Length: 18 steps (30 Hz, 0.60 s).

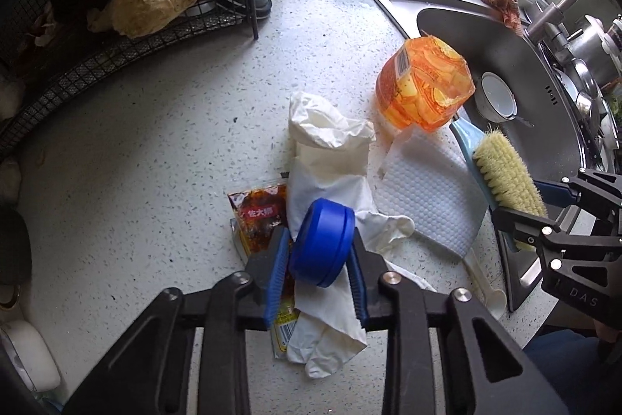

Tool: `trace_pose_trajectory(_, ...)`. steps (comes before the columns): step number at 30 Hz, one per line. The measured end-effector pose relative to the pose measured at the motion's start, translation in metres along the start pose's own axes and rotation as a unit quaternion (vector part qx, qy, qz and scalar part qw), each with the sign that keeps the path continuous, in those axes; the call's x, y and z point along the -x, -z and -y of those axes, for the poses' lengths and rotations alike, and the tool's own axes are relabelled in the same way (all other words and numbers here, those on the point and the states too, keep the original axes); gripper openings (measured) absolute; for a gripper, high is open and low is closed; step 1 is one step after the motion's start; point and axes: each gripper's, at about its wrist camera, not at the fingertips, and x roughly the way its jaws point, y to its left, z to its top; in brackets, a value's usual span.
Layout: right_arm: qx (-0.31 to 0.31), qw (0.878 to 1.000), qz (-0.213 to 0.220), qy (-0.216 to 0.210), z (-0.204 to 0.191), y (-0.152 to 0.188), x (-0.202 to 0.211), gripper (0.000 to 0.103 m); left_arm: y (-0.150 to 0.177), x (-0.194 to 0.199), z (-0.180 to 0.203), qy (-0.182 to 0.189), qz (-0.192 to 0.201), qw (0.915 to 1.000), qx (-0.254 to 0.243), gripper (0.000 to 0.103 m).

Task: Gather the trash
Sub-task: 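Grasp the blue round lid with the left gripper while the right gripper holds the brush, then carry the blue lid and scrub brush down toward the red bucket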

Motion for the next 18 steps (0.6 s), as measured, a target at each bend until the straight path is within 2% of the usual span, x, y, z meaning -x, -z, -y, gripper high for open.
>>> trace_pose_trajectory(8,0.002,1.0,0.005,0.0,0.004,0.0,0.001,0.036,0.007,0.004,0.007,-0.005,0.024,0.9996,0.014,0.019)
trace_pose_trajectory(18,0.016,0.999,0.036,-0.028,0.002,0.016,0.028,0.036,0.028,0.045,0.026,-0.017,0.062,0.9966,0.051,0.018)
